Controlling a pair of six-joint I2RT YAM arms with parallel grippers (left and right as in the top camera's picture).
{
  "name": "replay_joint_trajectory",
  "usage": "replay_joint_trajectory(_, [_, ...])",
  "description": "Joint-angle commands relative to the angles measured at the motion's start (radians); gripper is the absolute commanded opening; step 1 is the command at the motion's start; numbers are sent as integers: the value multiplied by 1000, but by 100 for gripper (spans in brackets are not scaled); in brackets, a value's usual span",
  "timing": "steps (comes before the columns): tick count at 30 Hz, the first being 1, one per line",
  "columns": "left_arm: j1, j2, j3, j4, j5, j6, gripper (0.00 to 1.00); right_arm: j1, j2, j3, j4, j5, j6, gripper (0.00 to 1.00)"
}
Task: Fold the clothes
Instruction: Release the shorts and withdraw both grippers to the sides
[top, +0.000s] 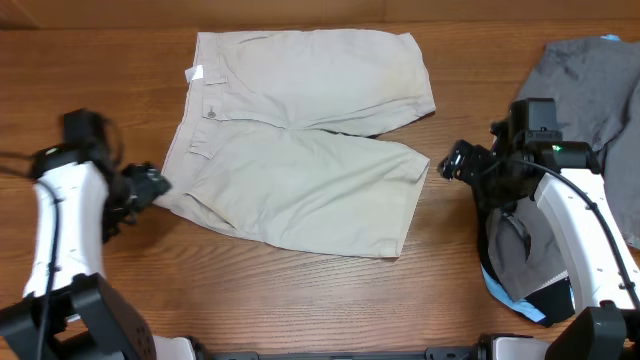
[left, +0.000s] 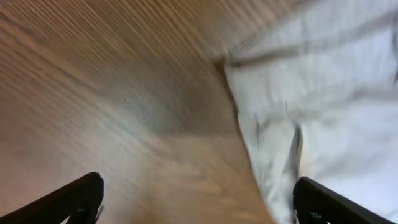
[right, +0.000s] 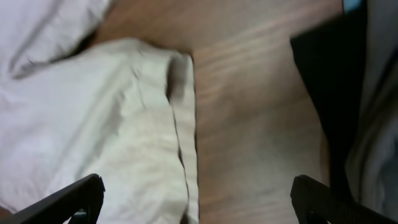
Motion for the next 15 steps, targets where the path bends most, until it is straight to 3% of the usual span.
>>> replay_joint_trajectory(1, [87,-10,-44,49,132,-19,100,-2,-14,19,-16,-1,-11,100])
replay_joint_trajectory(9, [76,-6,-254,291,257,22,100,-2,-14,19,-36,-1,-11,100])
replay_joint_trajectory(15, [75,-6,-351,492,253,25,100,-2,-14,19,-39,0,-11,100])
